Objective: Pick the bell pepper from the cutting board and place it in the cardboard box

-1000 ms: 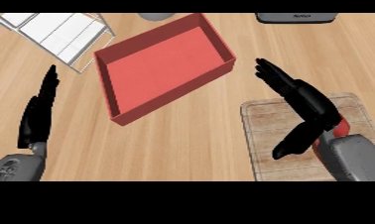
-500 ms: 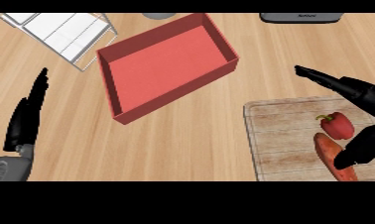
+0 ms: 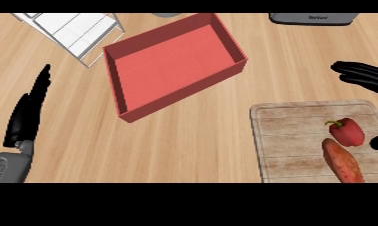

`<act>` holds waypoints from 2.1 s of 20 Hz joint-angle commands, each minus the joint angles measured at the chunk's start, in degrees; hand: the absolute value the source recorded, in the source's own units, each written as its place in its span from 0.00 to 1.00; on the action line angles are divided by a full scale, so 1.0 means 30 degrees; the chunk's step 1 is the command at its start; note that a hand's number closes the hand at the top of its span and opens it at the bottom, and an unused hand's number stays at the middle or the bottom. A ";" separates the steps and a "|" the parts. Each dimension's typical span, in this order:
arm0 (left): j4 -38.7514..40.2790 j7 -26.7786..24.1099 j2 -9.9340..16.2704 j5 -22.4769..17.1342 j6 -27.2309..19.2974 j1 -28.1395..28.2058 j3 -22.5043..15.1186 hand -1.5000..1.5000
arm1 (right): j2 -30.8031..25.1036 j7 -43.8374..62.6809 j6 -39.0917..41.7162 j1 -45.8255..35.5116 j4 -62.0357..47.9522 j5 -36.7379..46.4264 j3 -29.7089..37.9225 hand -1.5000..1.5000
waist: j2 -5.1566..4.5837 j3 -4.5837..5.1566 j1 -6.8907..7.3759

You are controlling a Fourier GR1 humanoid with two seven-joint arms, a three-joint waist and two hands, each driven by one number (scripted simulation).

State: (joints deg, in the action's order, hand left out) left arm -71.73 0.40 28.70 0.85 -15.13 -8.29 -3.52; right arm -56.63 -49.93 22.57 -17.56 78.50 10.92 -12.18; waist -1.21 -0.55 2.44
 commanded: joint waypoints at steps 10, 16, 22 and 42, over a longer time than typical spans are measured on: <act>-0.0004 0.0902 -0.0151 0.0373 0.0380 -0.0846 -0.0172 0.50 | -0.1180 -0.5451 -0.4333 -0.2958 -0.4870 1.0280 -0.5477 0.00 | 0.0103 0.0146 0.0267; -0.1829 0.1795 -0.0034 0.0795 -0.0064 0.0256 0.0270 0.50 | 0.0119 -0.5498 -0.5760 -0.3703 -0.7034 1.2537 -0.6162 0.00 | 0.0330 0.0160 -0.0372; -0.1700 0.0860 -0.0045 0.0916 0.0309 0.1472 0.1175 0.50 | 0.2088 -0.4676 -0.6082 -0.4489 -0.7868 1.4197 -0.6107 0.00 | 0.0375 0.0178 -0.0553; -0.2264 0.1131 -0.0669 0.1490 0.1292 0.1463 0.1964 0.50 | 0.1208 -0.6724 -0.4816 -0.2887 -0.5783 1.3679 -0.5897 0.00 | 0.0429 0.0187 -0.0785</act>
State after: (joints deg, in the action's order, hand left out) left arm -77.24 3.65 26.98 5.02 -11.71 -4.14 2.07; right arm -51.48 -62.35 4.54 -27.07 59.84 52.54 -30.55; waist 0.08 0.02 0.03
